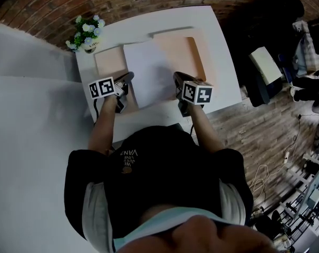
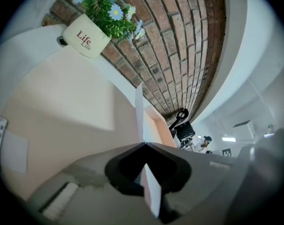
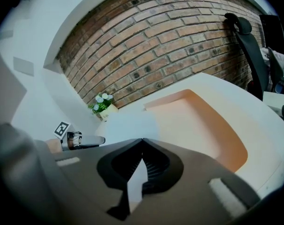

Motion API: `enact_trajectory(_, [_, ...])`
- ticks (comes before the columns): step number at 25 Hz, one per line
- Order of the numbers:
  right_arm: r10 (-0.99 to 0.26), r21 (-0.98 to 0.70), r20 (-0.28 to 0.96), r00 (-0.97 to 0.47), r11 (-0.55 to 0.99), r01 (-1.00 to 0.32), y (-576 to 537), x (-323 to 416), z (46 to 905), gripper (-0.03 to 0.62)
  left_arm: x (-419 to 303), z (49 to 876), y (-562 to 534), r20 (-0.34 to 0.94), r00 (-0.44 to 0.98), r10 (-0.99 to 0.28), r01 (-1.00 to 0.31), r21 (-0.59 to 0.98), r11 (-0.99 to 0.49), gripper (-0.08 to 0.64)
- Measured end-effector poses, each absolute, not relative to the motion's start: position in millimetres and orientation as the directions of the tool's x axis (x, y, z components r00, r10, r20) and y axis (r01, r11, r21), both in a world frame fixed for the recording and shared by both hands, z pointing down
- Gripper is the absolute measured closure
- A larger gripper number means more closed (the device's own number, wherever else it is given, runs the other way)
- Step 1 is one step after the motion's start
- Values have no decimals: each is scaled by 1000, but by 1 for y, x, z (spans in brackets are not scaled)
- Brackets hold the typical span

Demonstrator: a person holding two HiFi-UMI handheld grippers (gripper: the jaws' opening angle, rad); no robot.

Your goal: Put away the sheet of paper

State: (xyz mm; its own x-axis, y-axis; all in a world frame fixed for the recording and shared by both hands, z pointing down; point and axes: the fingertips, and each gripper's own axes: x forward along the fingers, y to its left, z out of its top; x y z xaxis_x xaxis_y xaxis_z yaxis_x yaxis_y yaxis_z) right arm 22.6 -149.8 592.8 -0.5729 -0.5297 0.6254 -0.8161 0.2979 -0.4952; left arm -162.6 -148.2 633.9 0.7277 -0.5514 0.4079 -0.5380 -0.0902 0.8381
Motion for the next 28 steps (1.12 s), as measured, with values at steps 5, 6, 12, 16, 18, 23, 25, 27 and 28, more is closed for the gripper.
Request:
enact_trajectory(5, [-537,-492,625,-567,293,-820,-152,32,592,594,-155,634,-150,412,724,-553,-542,836,-86,560])
enact_trajectory(6, [-538,-492,624,-566,292,-820,-153,34,592,594,-154,634,-151,412,723,-554,-543,835,-87,558])
enact_trajectory(12, [-542,-497,622,-566,286,-819,-154,46,592,594,-143,634,-153,416,719,-556,-545,835,-79,558])
enact_trajectory(16, [-542,-501,619,-568,285,-817,-155,53,592,594,-136,633,-155,412,719,-560,-538,840,-73,560])
enact_trajectory(18, [-542,-502,619,-568,283,-817,-156,57,592,594,-132,634,-157,413,718,-560,-538,840,-71,558])
enact_trajectory(23, [-544,-504,617,-569,283,-816,-157,66,591,594,-124,634,-157,412,714,-566,-534,844,-58,558])
enact_trajectory(25, [-544,-506,615,-570,282,-815,-157,69,590,594,-121,635,-157,417,711,-566,-538,841,-57,560])
enact_trajectory(27, [-544,-507,614,-572,283,-814,-158,72,590,594,-119,636,-158,418,709,-567,-539,840,-55,558])
enact_trajectory(28, [-543,-507,614,-572,284,-814,-158,74,591,594,-117,636,-159,418,709,-569,-539,841,-54,558])
